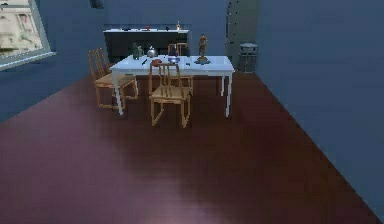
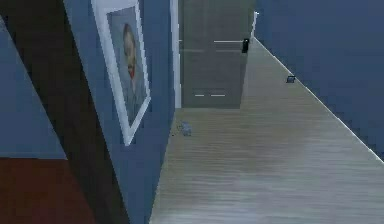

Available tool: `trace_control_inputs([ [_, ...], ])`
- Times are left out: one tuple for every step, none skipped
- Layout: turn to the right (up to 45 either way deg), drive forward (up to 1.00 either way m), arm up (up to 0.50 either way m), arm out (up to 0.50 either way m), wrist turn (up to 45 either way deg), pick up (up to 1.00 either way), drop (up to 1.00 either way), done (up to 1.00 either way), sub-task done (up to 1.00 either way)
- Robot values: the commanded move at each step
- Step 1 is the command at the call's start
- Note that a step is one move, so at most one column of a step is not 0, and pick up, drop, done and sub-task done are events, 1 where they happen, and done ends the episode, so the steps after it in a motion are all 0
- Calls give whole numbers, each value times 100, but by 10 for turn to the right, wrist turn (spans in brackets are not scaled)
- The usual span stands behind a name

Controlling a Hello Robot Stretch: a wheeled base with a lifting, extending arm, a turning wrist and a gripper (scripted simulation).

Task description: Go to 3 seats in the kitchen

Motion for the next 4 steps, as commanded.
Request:
trace_control_inputs([
  [0,50,0,0,0,0,0,0,0],
  [30,0,0,0,0,0,0,0,0],
  [0,100,0,0,0,0,0,0,0],
  [-180,0,0,0,0,0,0,0,0],
])
